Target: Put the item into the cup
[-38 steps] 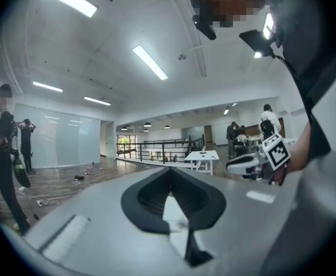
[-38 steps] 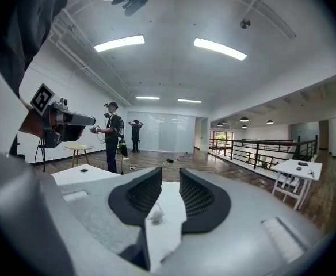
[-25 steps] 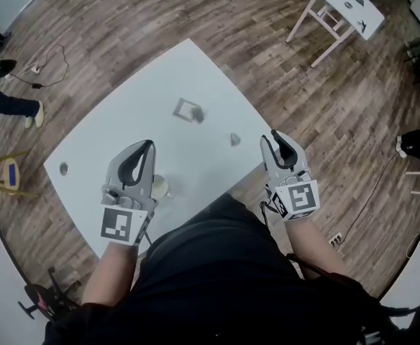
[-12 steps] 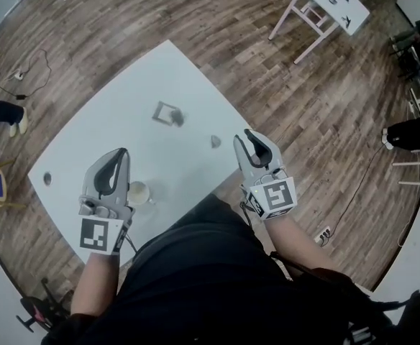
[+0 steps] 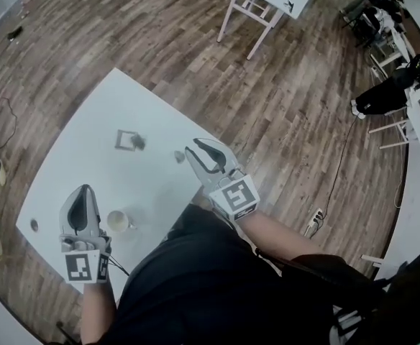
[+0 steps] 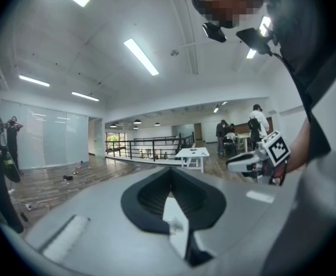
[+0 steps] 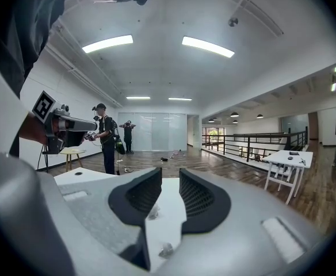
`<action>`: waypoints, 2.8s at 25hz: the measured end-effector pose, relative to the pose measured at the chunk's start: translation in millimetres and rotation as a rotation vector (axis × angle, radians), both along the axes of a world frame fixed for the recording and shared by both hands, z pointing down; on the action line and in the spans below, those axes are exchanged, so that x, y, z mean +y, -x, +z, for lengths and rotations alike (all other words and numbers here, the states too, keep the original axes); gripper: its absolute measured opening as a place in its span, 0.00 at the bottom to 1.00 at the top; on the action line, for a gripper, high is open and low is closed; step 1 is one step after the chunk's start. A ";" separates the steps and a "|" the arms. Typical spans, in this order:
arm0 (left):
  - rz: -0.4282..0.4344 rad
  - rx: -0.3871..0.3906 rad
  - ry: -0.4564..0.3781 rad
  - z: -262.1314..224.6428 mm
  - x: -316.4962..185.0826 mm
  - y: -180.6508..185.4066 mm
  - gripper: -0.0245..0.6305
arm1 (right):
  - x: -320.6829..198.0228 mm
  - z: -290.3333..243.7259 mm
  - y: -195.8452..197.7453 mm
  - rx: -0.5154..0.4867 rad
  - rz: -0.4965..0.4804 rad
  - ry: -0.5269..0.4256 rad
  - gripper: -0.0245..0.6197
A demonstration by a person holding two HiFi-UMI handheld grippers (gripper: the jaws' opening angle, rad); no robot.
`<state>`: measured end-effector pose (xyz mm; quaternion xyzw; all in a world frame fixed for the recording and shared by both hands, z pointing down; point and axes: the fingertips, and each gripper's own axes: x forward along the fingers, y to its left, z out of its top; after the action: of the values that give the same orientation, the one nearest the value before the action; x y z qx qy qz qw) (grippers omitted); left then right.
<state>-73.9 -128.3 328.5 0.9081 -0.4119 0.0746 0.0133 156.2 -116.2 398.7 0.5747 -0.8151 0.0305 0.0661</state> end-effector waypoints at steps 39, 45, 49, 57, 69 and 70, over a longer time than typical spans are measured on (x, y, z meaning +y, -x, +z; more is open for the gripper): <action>0.008 0.015 0.066 18.3 -8.6 -20.2 0.04 | 5.4 45.9 -11.8 -0.010 0.010 0.123 0.20; 0.011 0.001 0.094 23.5 -11.0 -22.7 0.04 | 2.2 62.4 -10.9 -0.017 0.024 0.162 0.20; 0.003 -0.011 0.119 31.4 -12.1 -19.9 0.04 | 0.3 72.0 -3.6 -0.024 0.010 0.177 0.20; -0.008 0.001 0.154 32.1 -16.6 -22.0 0.04 | -2.1 91.2 -1.4 -0.024 -0.002 0.212 0.20; -0.001 -0.025 0.195 43.4 -16.1 -20.4 0.04 | 0.5 119.6 8.9 -0.026 -0.015 0.263 0.22; -0.001 -0.028 0.199 44.7 -16.5 -20.2 0.04 | 0.3 122.3 9.7 -0.025 -0.017 0.267 0.22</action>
<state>-53.6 -144.8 373.1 0.9010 -0.4029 0.1277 0.0976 146.5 -115.9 521.1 0.5535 -0.8093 0.1454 0.1322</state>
